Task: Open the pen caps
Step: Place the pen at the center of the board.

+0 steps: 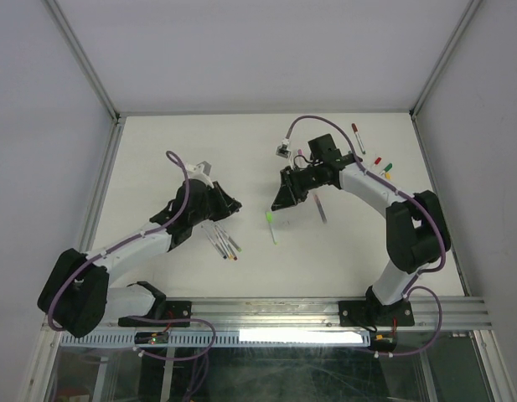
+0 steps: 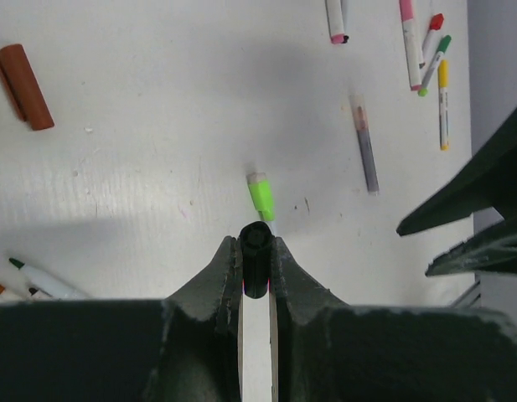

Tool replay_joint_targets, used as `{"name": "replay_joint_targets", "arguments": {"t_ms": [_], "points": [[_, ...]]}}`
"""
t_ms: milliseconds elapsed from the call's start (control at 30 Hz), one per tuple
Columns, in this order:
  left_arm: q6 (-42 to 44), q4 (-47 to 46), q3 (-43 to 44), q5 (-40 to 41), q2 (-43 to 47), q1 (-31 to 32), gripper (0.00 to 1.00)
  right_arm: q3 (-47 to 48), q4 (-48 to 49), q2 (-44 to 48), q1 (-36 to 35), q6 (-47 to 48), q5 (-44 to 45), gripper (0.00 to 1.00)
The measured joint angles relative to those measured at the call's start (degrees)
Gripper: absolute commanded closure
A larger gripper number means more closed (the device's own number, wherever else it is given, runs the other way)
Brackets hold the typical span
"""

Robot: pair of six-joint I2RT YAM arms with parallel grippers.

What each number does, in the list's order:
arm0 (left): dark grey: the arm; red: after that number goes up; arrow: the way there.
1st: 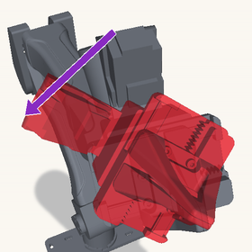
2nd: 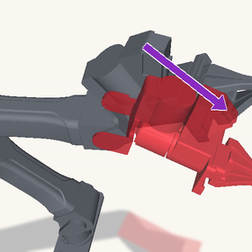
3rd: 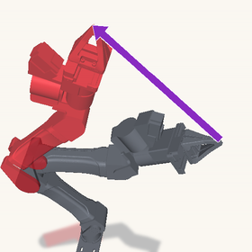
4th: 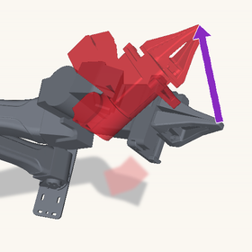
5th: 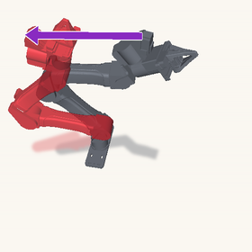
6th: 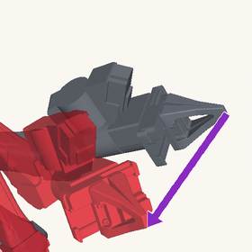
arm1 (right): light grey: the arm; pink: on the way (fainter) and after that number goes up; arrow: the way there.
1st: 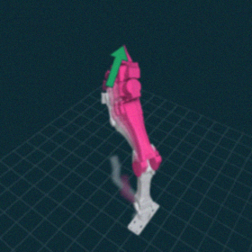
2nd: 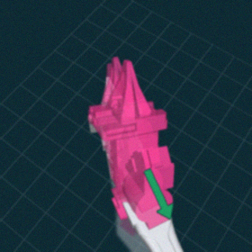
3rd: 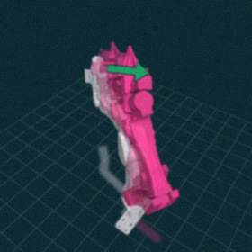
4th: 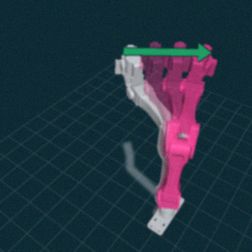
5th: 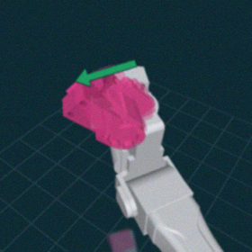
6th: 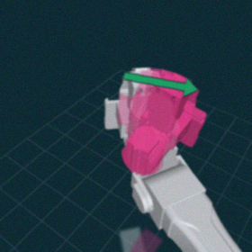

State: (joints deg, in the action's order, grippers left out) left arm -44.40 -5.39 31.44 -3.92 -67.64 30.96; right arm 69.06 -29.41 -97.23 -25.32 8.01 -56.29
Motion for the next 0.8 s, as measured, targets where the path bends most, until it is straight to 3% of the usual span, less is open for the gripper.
{"name": "replay_joint_targets", "arguments": {"t_ms": [400,800], "points": [[1.99,13.42,21.22,11.28,-24.90,2.40,0.98,-0.31,-0.70,0.20,0.50,1.36,-1.51,0.64],[5.18,23.85,32.54,19.78,-35.43,2.45,0.93,-0.31,-0.74,0.22,0.92,1.55,-1.64,0.64]]}}
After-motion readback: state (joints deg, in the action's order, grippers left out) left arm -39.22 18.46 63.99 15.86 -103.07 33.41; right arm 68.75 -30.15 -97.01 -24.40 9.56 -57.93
